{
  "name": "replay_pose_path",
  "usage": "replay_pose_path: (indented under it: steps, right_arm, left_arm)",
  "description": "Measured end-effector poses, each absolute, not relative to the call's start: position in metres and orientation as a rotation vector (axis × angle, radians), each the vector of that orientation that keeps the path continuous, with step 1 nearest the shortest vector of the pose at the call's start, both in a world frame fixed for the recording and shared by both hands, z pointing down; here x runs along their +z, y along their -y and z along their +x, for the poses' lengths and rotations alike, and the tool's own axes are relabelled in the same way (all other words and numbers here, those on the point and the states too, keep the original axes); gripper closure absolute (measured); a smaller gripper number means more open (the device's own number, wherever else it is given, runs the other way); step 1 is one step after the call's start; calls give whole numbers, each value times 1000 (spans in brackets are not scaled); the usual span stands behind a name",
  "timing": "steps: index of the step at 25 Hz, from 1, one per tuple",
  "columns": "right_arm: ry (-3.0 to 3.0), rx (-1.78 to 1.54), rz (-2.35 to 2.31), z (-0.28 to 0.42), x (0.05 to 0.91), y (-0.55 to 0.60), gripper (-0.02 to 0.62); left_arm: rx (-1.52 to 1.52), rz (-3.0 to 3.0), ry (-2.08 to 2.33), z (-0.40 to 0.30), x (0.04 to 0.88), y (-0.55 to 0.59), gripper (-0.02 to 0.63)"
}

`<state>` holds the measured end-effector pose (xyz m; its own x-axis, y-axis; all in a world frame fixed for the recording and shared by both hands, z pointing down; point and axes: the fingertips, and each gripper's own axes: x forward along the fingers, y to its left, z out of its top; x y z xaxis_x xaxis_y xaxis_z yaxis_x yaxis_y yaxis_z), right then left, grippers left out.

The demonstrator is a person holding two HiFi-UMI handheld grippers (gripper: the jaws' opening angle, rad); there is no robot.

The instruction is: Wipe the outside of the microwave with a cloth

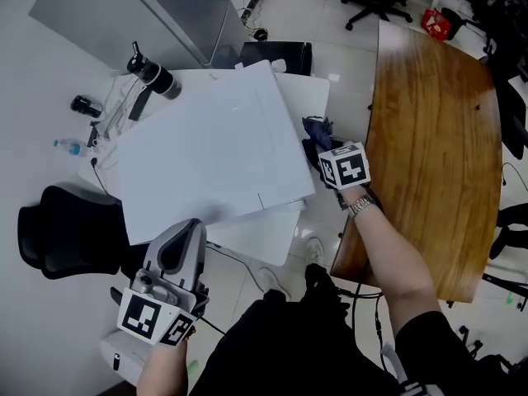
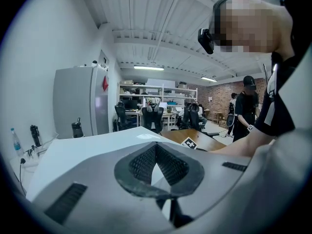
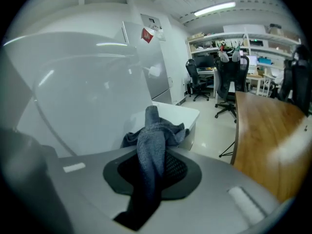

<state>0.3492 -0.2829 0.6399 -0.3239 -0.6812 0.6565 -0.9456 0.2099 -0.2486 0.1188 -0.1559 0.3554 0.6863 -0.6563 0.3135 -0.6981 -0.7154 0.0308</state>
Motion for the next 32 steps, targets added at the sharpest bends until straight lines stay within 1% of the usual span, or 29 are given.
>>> replay_pose_path:
  steps: [5,11,19,22,26,32]
  right_arm:
    - [2076,751,1606,361,596,269,531]
    - [2050,504,1770,368,515,235,529]
    - [2028,173,1939,322,403,169,531]
    - [2046,76,1971,293,371,143,531]
    - [2133,-19,1909,229,350,119,530]
    - [2287,-80,1706,113,365,95,529]
  left_arm:
    - [357,2754,1110,99,347,151,604]
    - [251,2787,1095,63,334,132,604]
    - [161,2782,1097,-17,332,103,604]
    - [146,2777,1107,-47,334,91,604]
    - [127,2762,1124,-83,338,78,604]
    - [122,2752,1151,-125,341,56,604]
